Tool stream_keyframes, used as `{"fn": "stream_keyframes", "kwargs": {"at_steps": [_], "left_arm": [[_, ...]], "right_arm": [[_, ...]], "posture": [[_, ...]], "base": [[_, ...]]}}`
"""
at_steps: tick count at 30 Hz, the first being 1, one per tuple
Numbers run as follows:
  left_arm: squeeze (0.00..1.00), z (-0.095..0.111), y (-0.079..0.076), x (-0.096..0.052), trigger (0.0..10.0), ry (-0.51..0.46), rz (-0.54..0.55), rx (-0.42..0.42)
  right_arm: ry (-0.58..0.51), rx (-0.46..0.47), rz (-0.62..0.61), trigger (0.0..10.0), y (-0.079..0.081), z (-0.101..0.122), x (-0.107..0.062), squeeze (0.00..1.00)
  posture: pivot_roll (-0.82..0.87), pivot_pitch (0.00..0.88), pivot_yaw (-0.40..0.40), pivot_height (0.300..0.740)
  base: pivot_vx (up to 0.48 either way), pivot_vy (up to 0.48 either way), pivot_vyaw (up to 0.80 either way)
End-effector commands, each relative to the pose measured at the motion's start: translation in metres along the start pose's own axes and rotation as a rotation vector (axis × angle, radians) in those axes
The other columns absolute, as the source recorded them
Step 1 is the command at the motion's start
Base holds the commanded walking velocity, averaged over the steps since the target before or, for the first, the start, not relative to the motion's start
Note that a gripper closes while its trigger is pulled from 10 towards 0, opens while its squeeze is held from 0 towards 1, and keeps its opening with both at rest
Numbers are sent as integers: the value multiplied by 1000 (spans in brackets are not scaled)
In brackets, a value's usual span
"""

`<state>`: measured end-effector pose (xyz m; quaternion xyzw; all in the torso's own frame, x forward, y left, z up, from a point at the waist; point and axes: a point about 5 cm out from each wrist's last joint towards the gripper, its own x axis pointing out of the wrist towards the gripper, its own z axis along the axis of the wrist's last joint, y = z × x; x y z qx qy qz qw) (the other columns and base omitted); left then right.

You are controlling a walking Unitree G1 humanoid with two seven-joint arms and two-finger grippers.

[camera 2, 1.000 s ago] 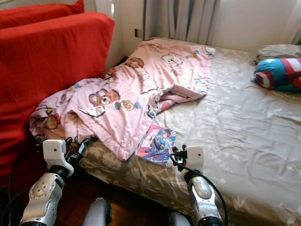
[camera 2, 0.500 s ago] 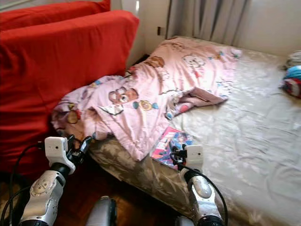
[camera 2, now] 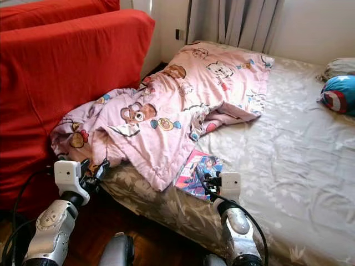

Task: Clean up the room

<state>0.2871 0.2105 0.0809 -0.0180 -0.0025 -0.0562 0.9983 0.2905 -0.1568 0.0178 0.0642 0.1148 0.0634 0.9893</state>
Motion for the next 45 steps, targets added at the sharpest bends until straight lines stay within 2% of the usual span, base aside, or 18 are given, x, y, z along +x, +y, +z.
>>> {"fn": "stream_keyframes", "kwargs": {"at_steps": [1,15,21,23,24,25,30,33,36,38,41,43,44,45], "left_arm": [[0,0,0,0,10000,7,-10,-1],[0,1,-2,0,10000,4,-15,1],[0,1,-4,-1,10000,7,-22,0],[0,0,-5,-2,10000,11,-23,0],[0,0,-5,-2,10000,11,-23,0],[0,0,-5,-4,10000,13,-24,1],[0,0,-6,-9,10000,17,-30,1],[0,-1,-7,-14,10000,31,-38,3],[0,-1,-6,-18,10000,35,-37,5],[0,0,-6,-22,10000,38,-37,7],[0,0,-5,-31,10000,54,-32,11],[0,-1,-3,-36,10000,64,-25,14],[0,-1,-3,-39,10000,69,-21,15],[0,-1,-2,-40,10000,71,-19,16]], "right_arm": [[19,12,-16,10000,-2,-4,-2,0],[40,12,-14,10000,-3,-7,-2,0],[115,-3,-5,10000,-3,-14,-1,0],[186,-18,-4,10000,-4,-20,0,0],[186,-18,-4,10000,-4,-20,0,0],[235,-38,5,10000,-3,-24,0,1000],[295,-92,13,10000,-5,-24,4,1000],[369,-319,87,10000,-7,-21,8,1000],[397,-358,76,10000,-13,-17,11,1000],[411,-441,77,10000,-16,-15,12,1000],[413,-560,135,10000,-15,-7,16,1000],[451,-576,188,10000,-14,-8,17,1000],[469,-587,207,10000,-14,-9,16,333],[475,-596,215,10000,-14,-9,16,333]], "posture": [[32,90,-38,633],[36,96,-39,633],[42,105,-39,633],[46,114,-38,633],[46,114,-38,633],[51,120,-36,633],[63,130,-30,633],[73,145,-25,633],[83,159,-23,633],[91,172,-21,633],[113,210,-20,633],[121,226,-20,633],[130,234,-19,633],[133,237,-19,633]], "base": [[330,0,0],[346,0,0],[85,0,0],[0,0,0],[0,0,0],[0,0,0],[0,0,0],[0,0,0],[0,0,0],[0,0,0],[0,0,0],[0,0,0],[0,0,0],[0,0,0]]}}
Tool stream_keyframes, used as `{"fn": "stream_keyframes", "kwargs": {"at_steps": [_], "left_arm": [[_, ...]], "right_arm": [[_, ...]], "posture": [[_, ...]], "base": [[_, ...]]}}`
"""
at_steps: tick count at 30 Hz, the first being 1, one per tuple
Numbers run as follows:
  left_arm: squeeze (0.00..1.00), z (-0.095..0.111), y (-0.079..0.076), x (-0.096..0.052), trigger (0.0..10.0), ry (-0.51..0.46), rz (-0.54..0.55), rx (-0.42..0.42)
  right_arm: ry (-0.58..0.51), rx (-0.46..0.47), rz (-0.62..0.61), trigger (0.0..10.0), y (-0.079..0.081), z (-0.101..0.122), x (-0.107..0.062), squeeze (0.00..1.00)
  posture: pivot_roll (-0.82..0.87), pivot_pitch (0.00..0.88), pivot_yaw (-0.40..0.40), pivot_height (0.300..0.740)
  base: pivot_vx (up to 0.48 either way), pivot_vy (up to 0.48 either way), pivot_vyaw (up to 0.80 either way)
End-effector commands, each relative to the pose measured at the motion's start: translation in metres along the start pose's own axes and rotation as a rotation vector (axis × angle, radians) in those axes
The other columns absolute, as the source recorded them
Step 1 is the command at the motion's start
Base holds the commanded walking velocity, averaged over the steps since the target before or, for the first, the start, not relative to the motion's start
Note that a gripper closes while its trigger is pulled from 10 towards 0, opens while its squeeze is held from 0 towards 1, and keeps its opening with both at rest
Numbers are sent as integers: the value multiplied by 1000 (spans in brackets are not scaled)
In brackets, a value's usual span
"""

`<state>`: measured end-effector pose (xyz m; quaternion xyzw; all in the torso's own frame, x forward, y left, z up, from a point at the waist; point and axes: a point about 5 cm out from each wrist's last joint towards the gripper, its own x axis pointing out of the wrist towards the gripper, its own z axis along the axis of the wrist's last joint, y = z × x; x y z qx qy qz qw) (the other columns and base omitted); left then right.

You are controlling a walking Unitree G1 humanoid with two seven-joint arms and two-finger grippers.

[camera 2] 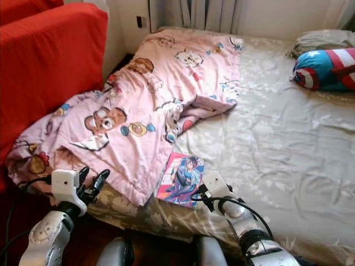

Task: Clean up the room

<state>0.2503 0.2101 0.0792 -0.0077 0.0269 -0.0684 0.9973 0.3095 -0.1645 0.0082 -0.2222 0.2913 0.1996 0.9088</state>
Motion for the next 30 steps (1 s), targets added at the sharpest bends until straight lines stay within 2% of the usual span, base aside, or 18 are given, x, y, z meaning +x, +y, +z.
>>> {"fn": "stream_keyframes", "kwargs": {"at_steps": [1,12,30], "left_arm": [[0,0,2,-6,10000,13,6,-1],[0,2,4,-24,10000,50,21,6],[0,5,3,-39,10000,90,27,15]], "right_arm": [[45,-30,29,10000,0,-7,-1,0],[98,-99,-17,10000,-14,-9,-4,0],[102,-89,-64,10000,-20,-2,-3,0]], "posture": [[141,243,-17,633],[174,308,-4,633],[216,341,12,633]], "base": [[0,0,0],[0,0,0],[0,0,0]]}}
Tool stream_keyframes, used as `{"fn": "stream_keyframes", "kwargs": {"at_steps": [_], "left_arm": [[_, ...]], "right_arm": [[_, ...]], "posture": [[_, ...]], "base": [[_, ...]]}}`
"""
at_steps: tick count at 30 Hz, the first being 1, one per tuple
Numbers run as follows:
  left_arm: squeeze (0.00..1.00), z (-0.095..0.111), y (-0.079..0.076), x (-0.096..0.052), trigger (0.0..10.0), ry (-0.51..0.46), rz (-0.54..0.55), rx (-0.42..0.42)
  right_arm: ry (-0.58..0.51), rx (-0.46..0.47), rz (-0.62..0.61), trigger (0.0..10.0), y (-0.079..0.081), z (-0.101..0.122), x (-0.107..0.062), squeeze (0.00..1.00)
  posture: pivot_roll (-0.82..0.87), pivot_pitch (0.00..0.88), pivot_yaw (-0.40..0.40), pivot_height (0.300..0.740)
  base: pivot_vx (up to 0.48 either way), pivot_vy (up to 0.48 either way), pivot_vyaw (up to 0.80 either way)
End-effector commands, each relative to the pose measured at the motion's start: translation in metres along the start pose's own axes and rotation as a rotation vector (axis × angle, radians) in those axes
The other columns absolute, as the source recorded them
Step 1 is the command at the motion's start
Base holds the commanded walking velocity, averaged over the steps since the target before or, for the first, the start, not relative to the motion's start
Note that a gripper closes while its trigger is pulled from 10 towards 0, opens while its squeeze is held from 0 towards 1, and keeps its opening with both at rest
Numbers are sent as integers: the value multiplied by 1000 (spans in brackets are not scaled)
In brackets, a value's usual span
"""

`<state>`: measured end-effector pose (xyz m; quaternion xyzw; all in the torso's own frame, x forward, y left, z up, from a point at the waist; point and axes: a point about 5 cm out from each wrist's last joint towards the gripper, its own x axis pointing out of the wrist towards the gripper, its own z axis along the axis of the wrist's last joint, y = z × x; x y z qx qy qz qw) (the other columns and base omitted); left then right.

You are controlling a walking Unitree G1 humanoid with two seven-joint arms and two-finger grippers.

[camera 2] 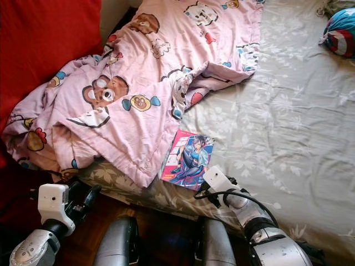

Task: Clean up the room

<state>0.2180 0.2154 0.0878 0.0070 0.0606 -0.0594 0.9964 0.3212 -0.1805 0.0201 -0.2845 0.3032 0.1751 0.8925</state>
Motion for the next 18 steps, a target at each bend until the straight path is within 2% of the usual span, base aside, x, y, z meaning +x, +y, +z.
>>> {"fn": "stream_keyframes", "kwargs": {"at_steps": [1,2,18], "left_arm": [[0,-2,2,-6,10000,22,9,-8],[0,-2,2,-7,10000,23,10,-7],[0,-1,3,-11,10000,42,20,-6]], "right_arm": [[36,11,7,5412,3,-7,0,0],[37,10,7,0,4,-6,0,0],[47,8,-3,0,4,-7,0,0]], "posture": [[217,342,12,633],[219,343,13,633],[223,343,15,633]], "base": [[0,0,0],[0,0,0],[0,0,0]]}}
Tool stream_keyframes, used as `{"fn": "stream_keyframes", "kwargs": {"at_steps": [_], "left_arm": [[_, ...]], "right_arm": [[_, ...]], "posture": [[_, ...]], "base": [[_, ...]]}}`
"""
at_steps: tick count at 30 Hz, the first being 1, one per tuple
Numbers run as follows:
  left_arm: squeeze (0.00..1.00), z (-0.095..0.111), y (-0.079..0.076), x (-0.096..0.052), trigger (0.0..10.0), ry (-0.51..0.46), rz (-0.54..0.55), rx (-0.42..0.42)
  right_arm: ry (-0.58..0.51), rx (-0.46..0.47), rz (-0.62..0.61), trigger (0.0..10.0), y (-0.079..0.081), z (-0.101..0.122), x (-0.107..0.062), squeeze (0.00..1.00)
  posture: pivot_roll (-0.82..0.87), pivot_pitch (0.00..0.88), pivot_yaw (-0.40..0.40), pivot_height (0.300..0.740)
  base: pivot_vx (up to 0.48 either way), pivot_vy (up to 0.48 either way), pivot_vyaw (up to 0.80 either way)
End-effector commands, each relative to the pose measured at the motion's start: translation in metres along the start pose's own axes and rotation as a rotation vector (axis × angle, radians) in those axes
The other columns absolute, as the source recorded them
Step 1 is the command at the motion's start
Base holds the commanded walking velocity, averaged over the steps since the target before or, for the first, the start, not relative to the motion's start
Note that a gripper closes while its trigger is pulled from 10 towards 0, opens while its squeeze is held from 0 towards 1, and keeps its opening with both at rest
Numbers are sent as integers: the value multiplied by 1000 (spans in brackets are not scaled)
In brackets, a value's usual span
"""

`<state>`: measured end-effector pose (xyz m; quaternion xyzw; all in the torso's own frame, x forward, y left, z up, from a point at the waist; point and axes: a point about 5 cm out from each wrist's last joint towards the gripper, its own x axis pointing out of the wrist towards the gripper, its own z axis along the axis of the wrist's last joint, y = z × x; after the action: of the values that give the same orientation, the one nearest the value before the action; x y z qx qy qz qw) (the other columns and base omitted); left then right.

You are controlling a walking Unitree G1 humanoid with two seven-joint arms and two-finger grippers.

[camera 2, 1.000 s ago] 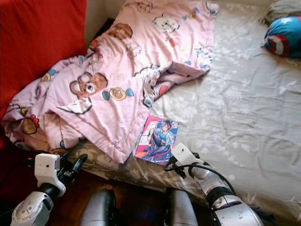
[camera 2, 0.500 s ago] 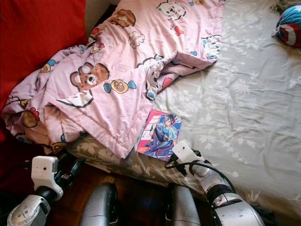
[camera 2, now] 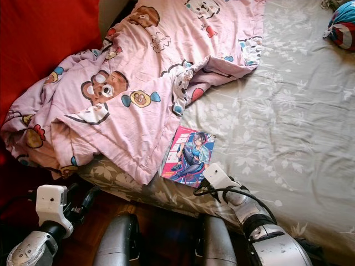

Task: Clean up the room

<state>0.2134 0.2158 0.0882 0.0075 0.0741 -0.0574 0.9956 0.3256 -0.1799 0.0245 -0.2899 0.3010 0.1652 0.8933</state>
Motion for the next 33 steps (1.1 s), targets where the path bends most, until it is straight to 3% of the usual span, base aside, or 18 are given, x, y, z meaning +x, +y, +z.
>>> {"fn": "stream_keyframes", "kwargs": {"at_steps": [1,33], "left_arm": [[0,-1,3,-6,10000,16,15,-5],[0,-1,4,-3,10000,15,19,13]], "right_arm": [[51,12,22,0,8,-14,-1,0],[76,31,11,0,18,-24,-1,0]], "posture": [[226,345,17,633],[231,312,14,633]], "base": [[0,0,0],[0,0,0]]}}
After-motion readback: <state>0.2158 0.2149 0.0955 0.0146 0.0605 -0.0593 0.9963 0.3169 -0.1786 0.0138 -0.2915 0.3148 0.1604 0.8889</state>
